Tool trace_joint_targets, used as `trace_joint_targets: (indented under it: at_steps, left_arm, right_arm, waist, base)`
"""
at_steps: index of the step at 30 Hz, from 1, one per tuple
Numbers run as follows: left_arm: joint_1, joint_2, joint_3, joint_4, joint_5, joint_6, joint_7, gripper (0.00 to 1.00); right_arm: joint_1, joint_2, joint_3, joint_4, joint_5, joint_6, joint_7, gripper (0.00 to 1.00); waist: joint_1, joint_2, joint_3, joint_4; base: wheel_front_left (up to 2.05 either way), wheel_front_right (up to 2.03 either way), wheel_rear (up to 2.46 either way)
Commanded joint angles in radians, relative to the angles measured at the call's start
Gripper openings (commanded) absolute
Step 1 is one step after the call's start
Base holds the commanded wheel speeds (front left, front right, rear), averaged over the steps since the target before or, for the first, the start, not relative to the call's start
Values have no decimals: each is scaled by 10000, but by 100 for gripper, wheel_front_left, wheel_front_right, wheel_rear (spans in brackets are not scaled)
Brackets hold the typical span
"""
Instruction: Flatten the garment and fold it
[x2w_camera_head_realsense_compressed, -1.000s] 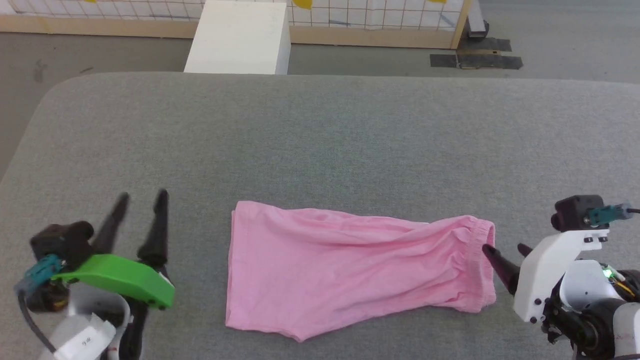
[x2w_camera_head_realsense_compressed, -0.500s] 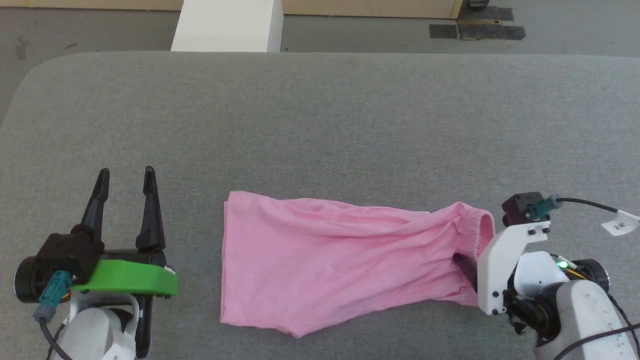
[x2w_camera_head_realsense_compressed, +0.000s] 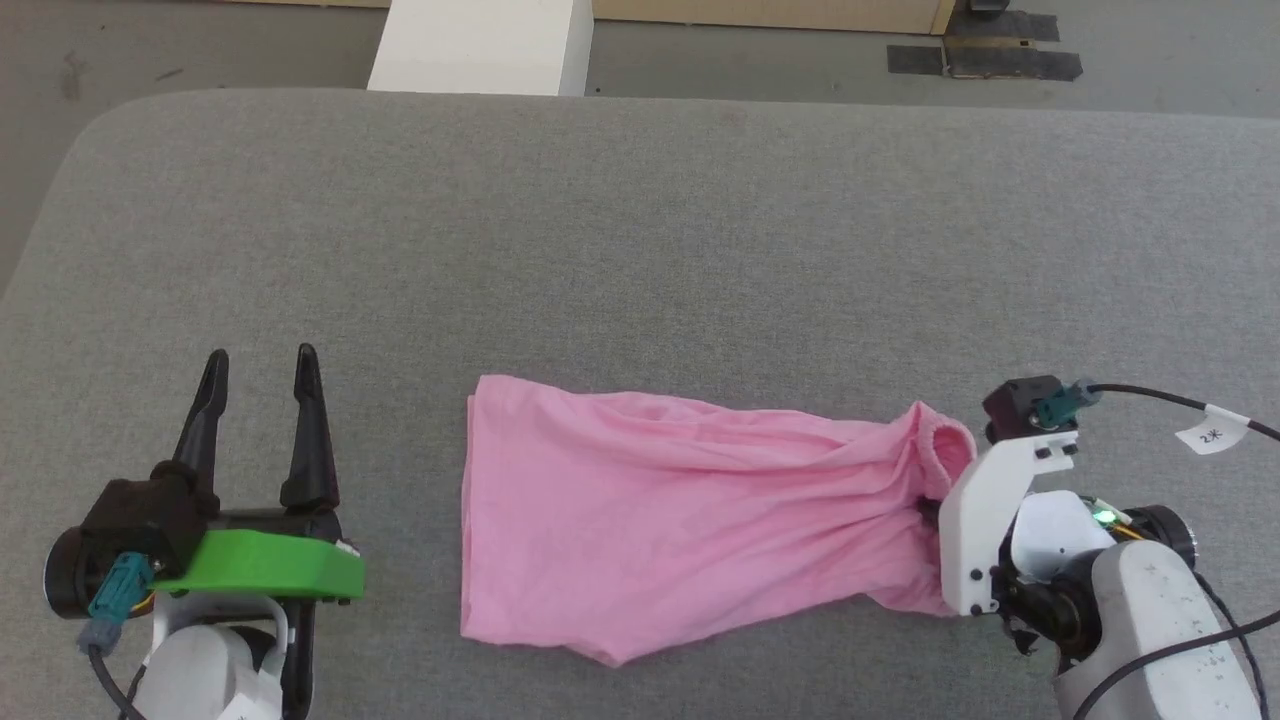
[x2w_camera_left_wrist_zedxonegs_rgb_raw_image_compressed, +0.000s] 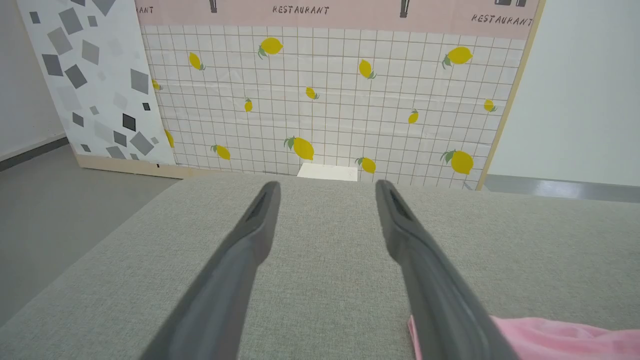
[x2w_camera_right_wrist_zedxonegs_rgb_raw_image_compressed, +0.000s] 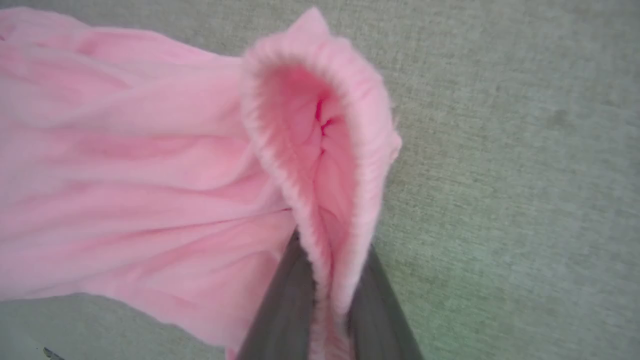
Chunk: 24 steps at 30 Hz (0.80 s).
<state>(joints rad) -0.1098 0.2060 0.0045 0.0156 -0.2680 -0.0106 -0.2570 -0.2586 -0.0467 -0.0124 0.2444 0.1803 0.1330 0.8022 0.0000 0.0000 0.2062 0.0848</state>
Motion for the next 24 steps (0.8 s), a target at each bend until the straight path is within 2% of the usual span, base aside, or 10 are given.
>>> trace_joint_targets:
  at_steps: [1, 3, 8, 13, 16, 19, 24]
  left_arm:
    - [95, -94, 76, -17, 132, -100, -46, 100]
    - [125, -168, 126, -23, 213, -168, -46, 100]
    - [151, -295, 242, -30, 372, -317, -47, 100]
    - [146, -363, 302, 4, 486, -436, -47, 100]
    - [130, -447, 274, 75, 534, -507, -47, 100]
    - [161, -515, 285, 117, 571, -544, -47, 100]
    - [298, -641, 406, 112, 561, -581, -47, 100]
  right_arm:
    - [80, -140, -272, 154, -272, -23, 163, 0]
    - [68, -325, -788, 50, -432, -23, 344, 0]
    - [-52, -1320, -2094, -125, -1009, -23, 981, 0]
    - [-240, -1970, -2824, -99, -1352, -23, 1429, 0]
    - [-286, -2165, -2865, -271, -1329, -23, 1783, 0]
    - [-169, -2228, -2379, -861, -1026, -23, 2418, 0]
    - [320, -2193, -1330, -2991, -82, -23, 4146, 0]
  waist:
    - [0, 0, -15, -26]
    - [0, 0, -24, -41]
    - [0, 0, -16, -82]
    - [0, 0, -17, -123]
    - [0, 0, -103, -104]
    - [0, 0, -223, -115]
    - [0, 0, -455, -172]
  base:
    - [0, 0, 0]
    - [0, 0, 0]
    - [0, 0, 0]
    - [0, 0, 0]
    - [0, 0, 0]
    - [0, 0, 0]
    - [0, 0, 0]
